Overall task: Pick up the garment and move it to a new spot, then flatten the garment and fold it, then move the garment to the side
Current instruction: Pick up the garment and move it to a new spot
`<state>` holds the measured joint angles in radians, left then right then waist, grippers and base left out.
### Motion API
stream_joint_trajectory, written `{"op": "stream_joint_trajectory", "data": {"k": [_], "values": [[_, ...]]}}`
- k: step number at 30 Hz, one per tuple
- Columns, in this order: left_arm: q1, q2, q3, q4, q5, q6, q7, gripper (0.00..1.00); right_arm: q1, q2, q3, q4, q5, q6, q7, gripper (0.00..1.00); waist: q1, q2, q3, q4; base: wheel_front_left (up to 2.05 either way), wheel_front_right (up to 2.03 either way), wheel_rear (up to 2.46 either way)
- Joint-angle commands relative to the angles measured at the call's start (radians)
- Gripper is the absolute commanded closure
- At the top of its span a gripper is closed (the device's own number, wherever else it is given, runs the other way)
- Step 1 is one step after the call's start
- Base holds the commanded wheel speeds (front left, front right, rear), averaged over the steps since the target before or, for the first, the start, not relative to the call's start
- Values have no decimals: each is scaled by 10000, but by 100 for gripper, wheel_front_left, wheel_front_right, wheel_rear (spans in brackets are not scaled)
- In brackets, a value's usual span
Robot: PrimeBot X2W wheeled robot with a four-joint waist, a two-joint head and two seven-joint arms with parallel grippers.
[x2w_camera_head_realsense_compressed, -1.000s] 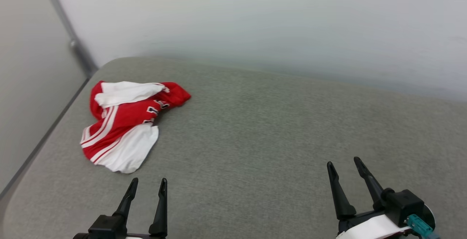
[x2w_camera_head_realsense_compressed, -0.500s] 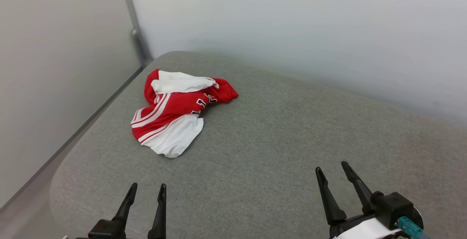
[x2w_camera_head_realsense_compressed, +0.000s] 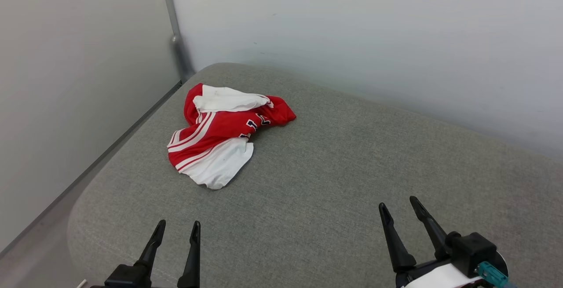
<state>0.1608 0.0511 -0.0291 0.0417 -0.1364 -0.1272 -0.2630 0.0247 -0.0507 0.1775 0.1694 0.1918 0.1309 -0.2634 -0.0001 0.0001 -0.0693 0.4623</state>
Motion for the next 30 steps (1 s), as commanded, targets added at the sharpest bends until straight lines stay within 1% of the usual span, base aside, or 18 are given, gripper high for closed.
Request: {"op": "stream_joint_trajectory", "data": {"k": [1, 7, 10, 14, 16, 17, 20, 22, 23, 25, 26, 27, 29, 30], "values": [[98, -12, 14, -62, -22, -12, -28, 0, 55, 9, 19, 6, 7, -3, -21, 0, 1, -1, 19, -32, 0, 0, 0], [117, -12, 71, -259, -126, -22, -28, 0, 61, 9, -51, -142, -130, -3, -20, 0, 1, -1, 208, -178, 0, 0, 0], [13, -12, 40, -303, -264, 11, -26, 0, -10, 9, -97, -226, -276, -3, -20, 0, 1, -1, 506, -346, 0, 0, 0], [-286, -14, 14, -88, -449, 130, -26, 0, -284, 9, -108, -290, -525, -3, -20, 0, 1, -1, 1137, -715, 0, 0, 0], [-708, -6, 212, -150, -653, 250, -28, 0, -406, 9, -146, -368, -686, -3, -20, 0, 1, -1, 1529, -929, 0, 0, 0], [-708, -6, 212, -150, -653, 250, -28, 0, -406, 9, -146, -368, -686, -3, -20, 0, 1, -1, 1529, -929, 0, 0, 0], [-1304, -19, 418, 22, -809, 146, -26, 0, -611, 6, -293, -553, -955, -3, -19, 0, 1, -1, 2212, -1249, 0, 0, 0], [-1829, 84, 574, 331, -875, 70, -28, 0, -768, 6, -352, -689, -1164, -3, -21, 0, 1, -1, 2700, -1487, 0, 0, 0], [-2538, 445, 756, 821, -1105, 34, -26, 0, -899, 5, -435, -799, -1402, -3, -19, 0, 1, -1, 3114, -1694, 0, 0, 0], [-3324, 1003, 824, 1493, -1383, -11, -21, 0, -1002, 5, -495, -898, -1588, -3, -21, 0, 1, -1, 3501, -1886, 0, 0, 0], [-3324, 1003, 824, 1493, -1383, -11, -21, 0, -1002, 5, -495, -898, -1588, -3, -21, 0, 1, -1, 3501, -1886, 0, 0, 0], [-4244, 1647, 733, 2019, -1791, -23, 193, 0, -1118, 5, -533, -990, -1743, -3, -21, 0, 1, -1, 3874, -2066, 0, 0, 0], [-5022, 2437, 427, 2470, -2312, -29, 751, 0, -1224, 5, -541, -1073, -1912, -3, -21, 0, 1, -1, 4205, -2234, 0, 0, 0], [-5022, 2437, 427, 2470, -2312, -29, 751, 0, -1224, 5, -541, -1073, -1912, -3, -21, 0, 1, -1, 4205, -2234, 0, 0, 0]]}}
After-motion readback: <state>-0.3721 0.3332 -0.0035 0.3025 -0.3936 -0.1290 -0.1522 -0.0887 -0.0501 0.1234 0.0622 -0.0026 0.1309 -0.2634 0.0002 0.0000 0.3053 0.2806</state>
